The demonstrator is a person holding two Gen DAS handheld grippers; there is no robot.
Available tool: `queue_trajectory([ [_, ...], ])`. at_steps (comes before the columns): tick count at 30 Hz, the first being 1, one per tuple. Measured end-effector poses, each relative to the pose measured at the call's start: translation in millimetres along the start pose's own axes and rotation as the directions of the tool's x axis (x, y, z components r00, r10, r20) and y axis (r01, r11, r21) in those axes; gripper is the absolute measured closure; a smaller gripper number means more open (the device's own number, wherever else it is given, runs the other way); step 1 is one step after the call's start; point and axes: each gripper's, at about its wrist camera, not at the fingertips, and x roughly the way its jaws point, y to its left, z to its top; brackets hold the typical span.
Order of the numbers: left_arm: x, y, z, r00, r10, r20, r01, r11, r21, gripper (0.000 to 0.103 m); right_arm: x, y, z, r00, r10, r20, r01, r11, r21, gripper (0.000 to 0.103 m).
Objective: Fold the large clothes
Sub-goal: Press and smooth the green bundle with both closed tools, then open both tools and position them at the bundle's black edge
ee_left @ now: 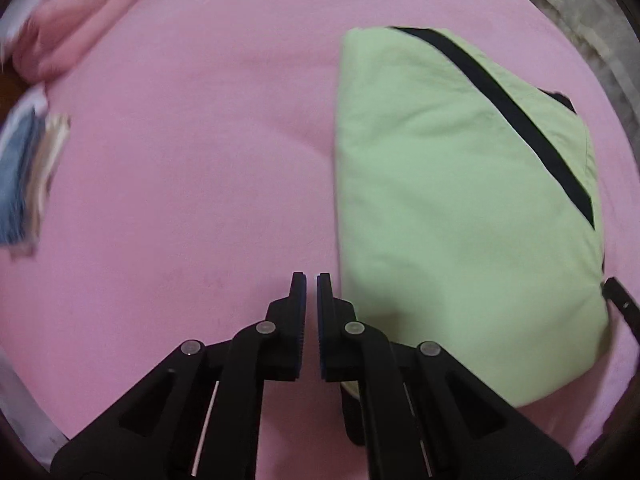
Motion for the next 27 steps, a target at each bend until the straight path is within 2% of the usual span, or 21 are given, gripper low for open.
queue_trajectory([
  [2, -4.0, 10.4, -7.5, 0.996, -0.093, -0.014, 0.092, 0.993, -0.069, 0.102, -9.1, 17.5, 0.0, 0.999, -0.023, 0.029, 0.024, 1.000, -0.018, 0.102],
  [3, -8.0, 9.1, -11.3, 0.991, -0.131, -0.010, 0.130, 0.989, -0.069, 0.102, -21.5, 12.7, -12.5, 0.999, -0.002, 0.036, 0.003, 1.000, -0.030, 0.102],
  [4, -12.2, 5.4, -14.6, 0.987, -0.162, -0.003, 0.162, 0.985, -0.057, 0.102, -28.6, 20.3, -15.8, 0.998, 0.051, 0.035, -0.050, 0.998, -0.046, 0.102],
  [6, -21.0, -7.4, -22.6, 0.966, -0.259, 0.001, 0.259, 0.966, -0.018, 0.102, -49.2, 34.1, -20.7, 0.987, 0.160, -0.005, -0.160, 0.986, -0.042, 0.102],
  [7, -23.3, -15.5, -25.8, 0.955, -0.298, -0.009, 0.298, 0.955, 0.001, 0.102, -45.5, 42.9, -27.0, 0.973, 0.227, -0.037, -0.228, 0.973, -0.022, 0.101],
  [9, -24.9, -31.3, -33.5, 0.936, -0.349, -0.045, 0.351, 0.935, 0.042, 0.101, -38.4, 57.5, -40.7, 0.955, 0.287, -0.081, -0.287, 0.958, 0.005, 0.101],
  [10, -22.5, -37.9, -38.2, 0.936, -0.345, -0.070, 0.350, 0.935, 0.065, 0.101, -32.0, 68.3, -48.6, 0.951, 0.288, -0.110, -0.291, 0.957, -0.009, 0.101],
  [12, -21.5, -35.5, -45.3, 0.946, -0.311, -0.091, 0.318, 0.945, 0.080, 0.101, -25.8, 82.3, -59.9, 0.963, 0.232, -0.138, -0.243, 0.968, -0.067, 0.101],
  [14, -22.7, -29.4, -50.0, 0.945, -0.319, -0.070, 0.324, 0.943, 0.072, 0.101, -33.6, 87.1, -74.2, 0.983, 0.127, -0.131, -0.141, 0.984, -0.107, 0.101],
  [15, -25.4, -24.3, -51.0, 0.950, -0.307, -0.056, 0.310, 0.948, 0.071, 0.101, -37.6, 82.5, -77.8, 0.989, 0.097, -0.110, -0.107, 0.990, -0.092, 0.101],
  [17, -26.2, -20.7, -52.6, 0.971, -0.237, -0.028, 0.238, 0.967, 0.084, 0.101, -43.7, 72.1, -78.2, 0.996, 0.044, -0.073, -0.047, 0.998, -0.049, 0.101],
  [19, -26.6, -9.8, -50.8, 0.983, -0.183, -0.010, 0.183, 0.980, 0.077, 0.101, -52.0, 52.2, -79.3, 0.993, -0.111, -0.041, 0.110, 0.994, -0.020, 0.101],
  [20, -26.2, -4.2, -50.8, 0.989, -0.151, -0.009, 0.151, 0.987, 0.062, 0.100, -55.1, 42.5, -78.6, 0.987, -0.155, -0.032, 0.155, 0.988, -0.003, 0.101],
  [22, -25.5, 11.3, -55.1, 0.994, -0.105, -0.027, 0.106, 0.994, 0.026, 0.098, -69.3, 26.2, -79.0, 0.992, -0.121, -0.036, 0.123, 0.991, 0.057, 0.101],
  [24, -24.9, 20.0, -59.9, 0.994, -0.095, -0.045, 0.095, 0.995, 0.005, 0.092, -80.7, 20.8, -82.6, 0.990, -0.135, -0.049, 0.139, 0.987, 0.085, 0.101],
  [25, -29.1, 30.9, -63.0, 0.995, -0.089, -0.050, 0.089, 0.996, -0.002, 0.082, -87.7, 21.2, -85.7, 0.986, -0.157, -0.060, 0.161, 0.984, 0.079, 0.099],
  [26, -31.8, 35.7, -66.7, 0.996, -0.078, -0.051, 0.078, 0.997, -0.008, 0.065, -94.3, 22.4, -89.2, 0.983, -0.166, -0.071, 0.171, 0.983, 0.066, 0.096],
  [27, -34.9, 39.3, -70.8, 0.996, -0.072, -0.046, 0.071, 0.997, -0.015, 0.057, -96.6, 26.4, -92.1, 0.983, -0.167, -0.078, 0.171, 0.984, 0.053, 0.090],
])
